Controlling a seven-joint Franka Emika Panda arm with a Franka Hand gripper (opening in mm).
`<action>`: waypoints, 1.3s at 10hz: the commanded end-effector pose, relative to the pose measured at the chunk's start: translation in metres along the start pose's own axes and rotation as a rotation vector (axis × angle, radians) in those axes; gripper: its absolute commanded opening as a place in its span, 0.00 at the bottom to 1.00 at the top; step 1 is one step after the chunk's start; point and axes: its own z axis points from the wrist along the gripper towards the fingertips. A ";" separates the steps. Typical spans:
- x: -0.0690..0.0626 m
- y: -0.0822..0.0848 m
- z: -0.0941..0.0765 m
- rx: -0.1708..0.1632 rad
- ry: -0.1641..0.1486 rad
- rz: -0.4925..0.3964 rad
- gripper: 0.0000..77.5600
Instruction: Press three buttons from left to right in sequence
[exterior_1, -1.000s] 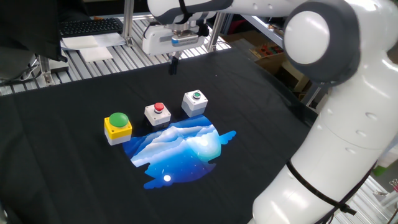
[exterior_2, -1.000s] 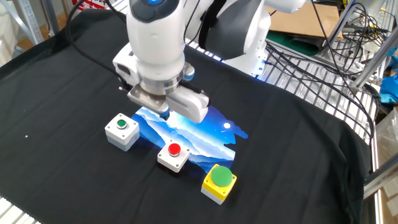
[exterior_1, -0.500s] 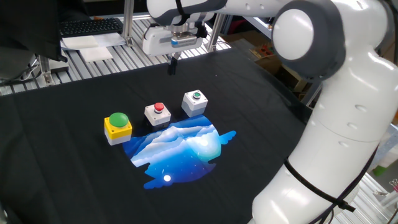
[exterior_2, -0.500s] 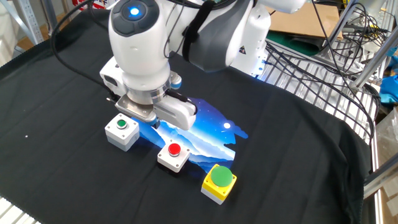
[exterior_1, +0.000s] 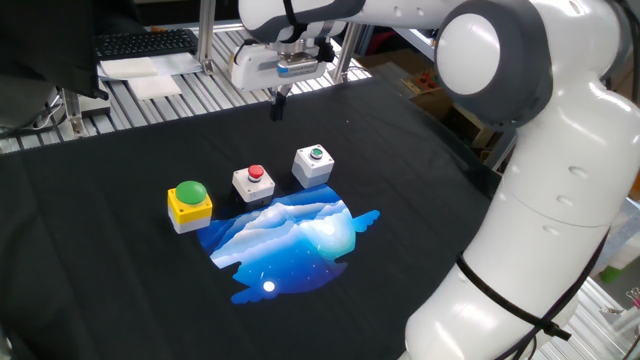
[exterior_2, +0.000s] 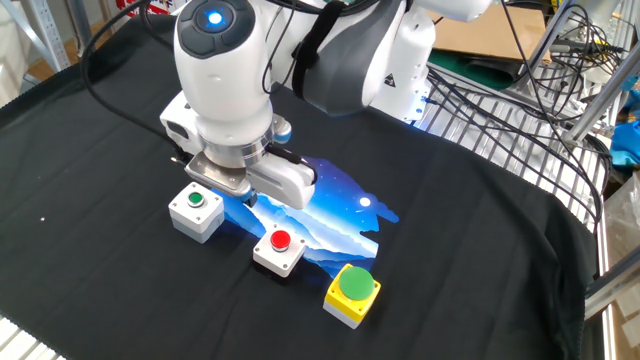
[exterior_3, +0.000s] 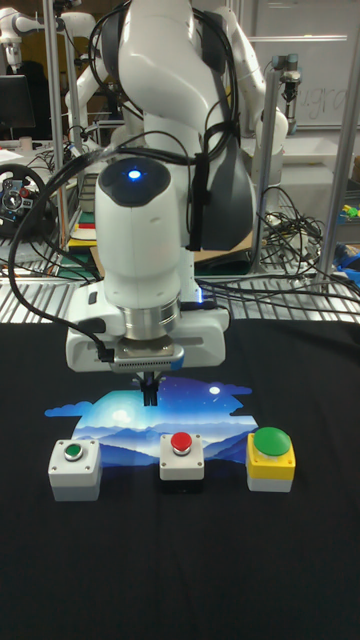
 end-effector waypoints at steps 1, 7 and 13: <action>-0.001 0.000 -0.001 0.020 -0.013 0.022 0.01; 0.037 -0.019 -0.077 0.018 -0.009 0.028 0.01; 0.091 -0.047 -0.132 0.051 0.033 0.037 0.01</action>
